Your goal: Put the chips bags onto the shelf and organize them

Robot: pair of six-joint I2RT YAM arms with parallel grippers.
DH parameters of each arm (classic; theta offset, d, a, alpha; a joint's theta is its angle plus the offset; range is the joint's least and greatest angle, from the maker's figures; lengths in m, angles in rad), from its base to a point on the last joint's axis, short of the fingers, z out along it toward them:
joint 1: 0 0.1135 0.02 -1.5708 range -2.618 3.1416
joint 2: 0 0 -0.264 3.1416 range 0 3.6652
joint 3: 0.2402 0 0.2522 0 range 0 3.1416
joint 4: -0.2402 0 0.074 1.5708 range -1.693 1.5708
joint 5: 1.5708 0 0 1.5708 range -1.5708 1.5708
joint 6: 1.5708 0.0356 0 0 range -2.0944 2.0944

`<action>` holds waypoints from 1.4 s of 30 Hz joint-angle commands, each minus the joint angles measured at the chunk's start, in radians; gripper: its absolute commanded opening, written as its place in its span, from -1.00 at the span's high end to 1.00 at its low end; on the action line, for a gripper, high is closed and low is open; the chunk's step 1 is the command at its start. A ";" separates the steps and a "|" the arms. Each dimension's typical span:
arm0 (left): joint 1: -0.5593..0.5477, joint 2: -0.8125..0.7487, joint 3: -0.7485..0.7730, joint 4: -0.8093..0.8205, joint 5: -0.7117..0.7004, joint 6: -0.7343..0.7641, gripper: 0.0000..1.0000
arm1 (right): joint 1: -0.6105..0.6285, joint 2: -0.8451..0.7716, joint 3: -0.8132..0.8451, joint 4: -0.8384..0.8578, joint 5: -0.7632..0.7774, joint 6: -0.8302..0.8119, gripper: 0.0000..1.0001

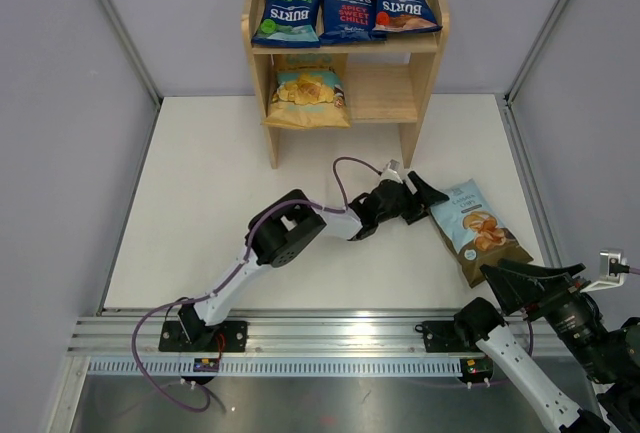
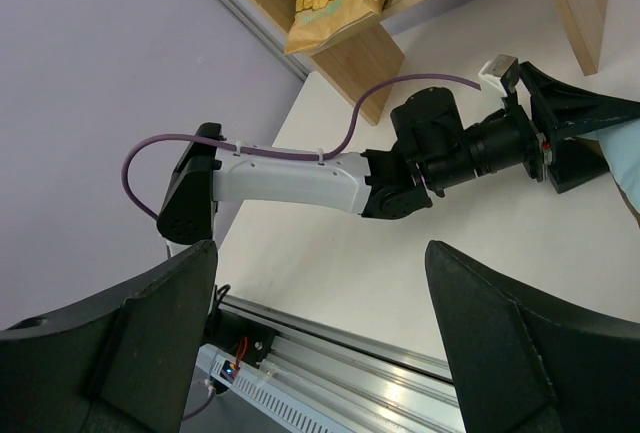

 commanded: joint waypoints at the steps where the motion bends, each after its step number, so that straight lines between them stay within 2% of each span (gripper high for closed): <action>1: -0.005 0.041 0.025 0.145 0.056 0.051 -0.58 | -0.001 0.006 0.006 -0.005 -0.015 0.004 -0.84; 2: -0.005 0.047 0.034 0.191 0.063 0.061 -0.49 | -0.003 0.006 0.006 -0.006 -0.015 0.004 -0.84; 4: -0.005 0.053 0.029 0.225 0.071 0.075 -0.16 | -0.001 0.006 0.004 -0.003 -0.015 0.002 -0.84; 6: -0.005 0.050 -0.001 0.303 0.073 0.081 0.05 | -0.003 0.007 0.006 -0.005 -0.009 -0.001 -0.84; 9: -0.010 0.012 -0.090 0.441 0.074 0.106 0.11 | -0.001 0.009 0.006 -0.006 -0.005 -0.004 -0.84; 12: -0.030 -0.055 -0.187 0.602 0.056 0.168 0.26 | -0.001 0.012 0.001 -0.006 0.003 -0.007 -0.84; 13: -0.034 -0.078 -0.251 0.634 0.037 0.185 0.41 | -0.001 0.010 0.000 -0.005 0.008 -0.006 -0.84; 16: -0.045 -0.147 -0.387 0.778 -0.010 0.221 0.63 | -0.001 0.007 -0.011 0.003 0.011 -0.002 -0.84; 25: -0.043 -0.328 -0.728 1.042 -0.165 0.189 0.79 | -0.001 0.004 -0.057 0.018 0.023 0.005 -0.84; 28: -0.043 -0.438 -0.866 1.041 -0.228 0.192 0.89 | -0.001 0.013 -0.092 0.038 0.012 0.008 -0.84; 31: -0.043 -0.531 -0.980 1.041 -0.286 0.216 0.91 | -0.001 0.032 -0.132 0.066 -0.012 0.014 -0.87; 35: -0.042 -0.727 -1.115 1.039 -0.361 0.216 0.93 | -0.003 0.056 -0.187 0.120 -0.051 0.024 -0.96; 38: -0.045 -0.831 -1.213 1.013 -0.418 0.222 0.98 | -0.001 0.072 -0.224 0.164 -0.072 0.048 -0.99; 42: -0.046 -1.062 -1.319 0.919 -0.516 0.248 0.98 | -0.001 0.075 -0.301 0.260 -0.106 0.091 -0.99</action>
